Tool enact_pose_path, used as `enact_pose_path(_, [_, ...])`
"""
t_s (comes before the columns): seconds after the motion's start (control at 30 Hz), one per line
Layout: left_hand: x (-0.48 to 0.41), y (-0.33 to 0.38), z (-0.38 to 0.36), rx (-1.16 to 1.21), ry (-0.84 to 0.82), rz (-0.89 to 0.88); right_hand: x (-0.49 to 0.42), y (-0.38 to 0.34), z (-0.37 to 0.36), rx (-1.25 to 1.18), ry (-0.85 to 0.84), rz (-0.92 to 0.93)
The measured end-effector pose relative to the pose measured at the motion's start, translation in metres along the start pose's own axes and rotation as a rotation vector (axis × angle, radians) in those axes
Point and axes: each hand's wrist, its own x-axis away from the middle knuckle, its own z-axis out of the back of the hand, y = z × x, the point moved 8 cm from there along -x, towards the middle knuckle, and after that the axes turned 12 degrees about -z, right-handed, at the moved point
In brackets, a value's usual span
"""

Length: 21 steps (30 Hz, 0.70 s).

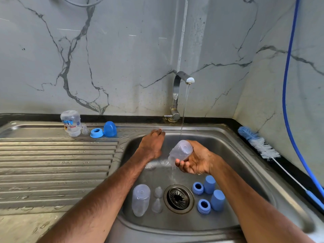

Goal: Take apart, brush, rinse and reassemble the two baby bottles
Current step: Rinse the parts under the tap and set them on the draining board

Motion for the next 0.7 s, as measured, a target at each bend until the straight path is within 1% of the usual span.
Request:
enact_pose_path(0.07, [0.0, 0.0, -0.001, -0.001, -0.011, -0.005, 0.0, -0.005, 0.003, 0.047, 0.062, 0.069])
enact_pose_path(0.2, [-0.002, -0.001, -0.002, -0.002, -0.023, 0.003, 0.003, -0.021, 0.009, 0.429, 0.416, 0.325])
enact_pose_path(0.27, [-0.002, 0.0, -0.002, -0.004, -0.03, 0.006, 0.009, -0.028, 0.006, 0.594, 0.543, 0.445])
enact_pose_path(0.33, [-0.002, 0.0, -0.003, 0.003, -0.038, 0.012, 0.027, -0.043, -0.001, 0.7, 0.695, 0.641])
enact_pose_path(0.4, [-0.003, -0.001, -0.002, 0.029, -0.051, 0.025, 0.047, -0.055, -0.007, 0.713, 0.838, 0.856])
enact_pose_path(0.43, [-0.004, -0.001, -0.001, 0.056, -0.052, 0.034, 0.052, -0.057, -0.008, 0.71, 0.88, 0.916])
enact_pose_path(0.47, [-0.005, -0.001, 0.0, 0.089, -0.051, 0.047, 0.052, -0.056, -0.009, 0.721, 0.892, 0.93])
enact_pose_path(0.57, [-0.004, -0.005, 0.002, 0.18, -0.047, 0.097, 0.042, -0.054, -0.01, 0.808, 0.894, 0.877])
enact_pose_path(0.67, [-0.006, -0.01, 0.003, 0.22, -0.06, 0.128, 0.056, -0.061, -0.007, 0.685, 0.982, 1.009])
enact_pose_path(0.7, [-0.006, -0.011, 0.003, 0.232, -0.058, 0.137, 0.056, -0.061, -0.006, 0.674, 0.984, 1.01])
